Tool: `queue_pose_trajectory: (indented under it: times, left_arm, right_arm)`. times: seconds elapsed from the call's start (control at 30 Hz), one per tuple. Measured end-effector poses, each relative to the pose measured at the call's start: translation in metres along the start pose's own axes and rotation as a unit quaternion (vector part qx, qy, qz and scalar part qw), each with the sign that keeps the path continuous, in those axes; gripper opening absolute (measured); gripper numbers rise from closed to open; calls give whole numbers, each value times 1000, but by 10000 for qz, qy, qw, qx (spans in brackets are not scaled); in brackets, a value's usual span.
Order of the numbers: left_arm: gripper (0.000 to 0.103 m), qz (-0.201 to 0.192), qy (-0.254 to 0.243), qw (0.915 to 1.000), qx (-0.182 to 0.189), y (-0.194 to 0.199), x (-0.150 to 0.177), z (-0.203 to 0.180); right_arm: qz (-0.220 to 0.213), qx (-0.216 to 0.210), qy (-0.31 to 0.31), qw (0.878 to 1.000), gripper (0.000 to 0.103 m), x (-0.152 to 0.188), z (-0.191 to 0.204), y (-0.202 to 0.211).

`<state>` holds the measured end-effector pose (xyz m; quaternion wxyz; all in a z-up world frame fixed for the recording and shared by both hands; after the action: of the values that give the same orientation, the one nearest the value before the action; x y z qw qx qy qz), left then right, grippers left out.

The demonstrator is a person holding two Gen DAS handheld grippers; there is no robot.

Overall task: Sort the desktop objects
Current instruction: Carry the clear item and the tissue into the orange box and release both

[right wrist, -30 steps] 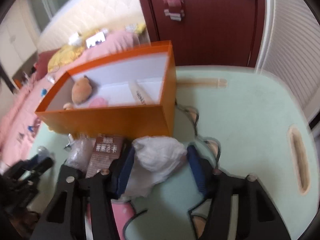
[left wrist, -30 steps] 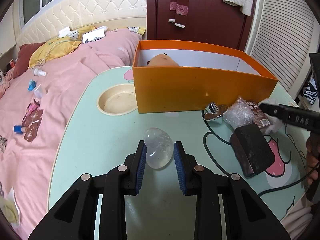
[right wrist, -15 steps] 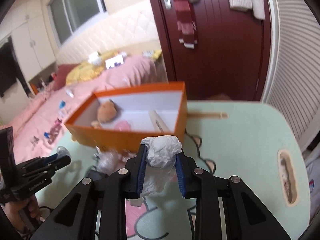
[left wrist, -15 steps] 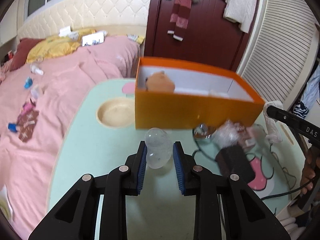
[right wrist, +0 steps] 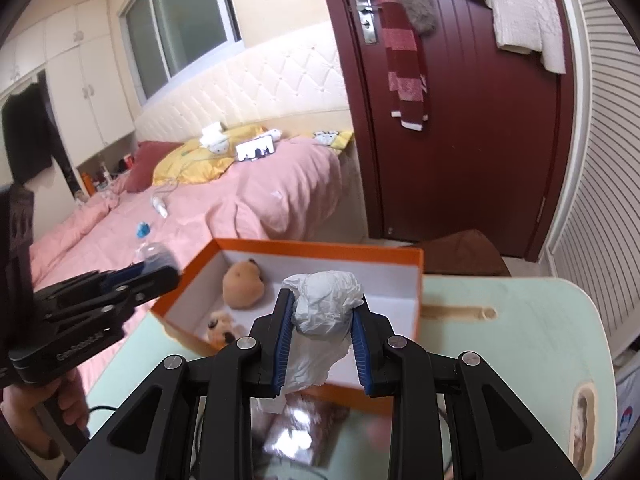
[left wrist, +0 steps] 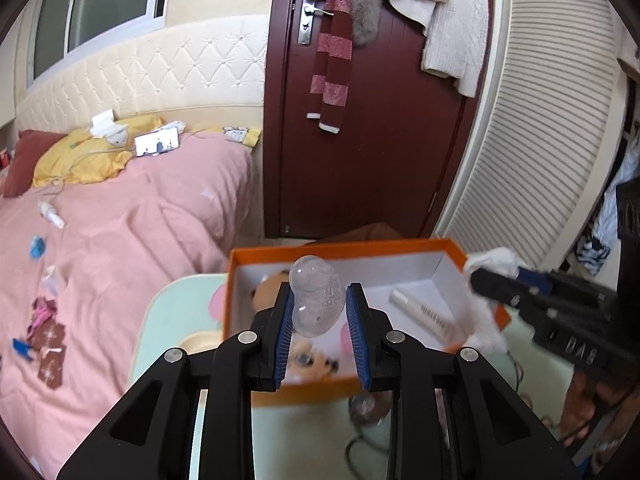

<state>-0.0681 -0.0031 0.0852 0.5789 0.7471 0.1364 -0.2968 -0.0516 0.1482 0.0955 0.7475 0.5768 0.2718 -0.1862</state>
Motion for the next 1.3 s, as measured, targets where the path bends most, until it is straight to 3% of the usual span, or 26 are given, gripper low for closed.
queue_pose_trajectory:
  times: [0.33,0.47,0.57,0.63,0.7,1.3]
  left_arm:
    - [28,263,68,9995,140,-36,-20,-5]
    - [29,553,47,9984,143,-50,-19,-5]
    - [55,694,50,9976,29,-57,-16,-5]
    - [62,628,108,9979,-112,-57,-12,-4]
    - [68,519,218,9984,-64,-54,-11,0]
    - [69,442,296,9985,-97,-14,10,3]
  right_arm:
    - [134,-127,-13,9998,27,-23,-1,-33]
    - [238,-171,-67,9995,29,-27,-4,-44]
    - [245,-238,-68,9994,42,-25,-4,-47]
    - [205,-264,-60,9994,54,-25,-3,-48]
    - [165,-220,-67,9996,56,-23,-3,-47]
    - [137,-145,-70,9998,56,-8,-2,-20]
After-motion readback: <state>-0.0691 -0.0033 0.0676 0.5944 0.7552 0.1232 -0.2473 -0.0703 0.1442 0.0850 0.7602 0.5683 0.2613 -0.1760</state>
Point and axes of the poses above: each gripper's, at about its wrist camera, not at the fingertips, and y roughly against the way its jaws point, z to its left, x to its underside, the point moved 1 cm from there along -y, roughly the way its jaws point, and after that the axes turned 15 degrees about z, right-handed, at the moved point
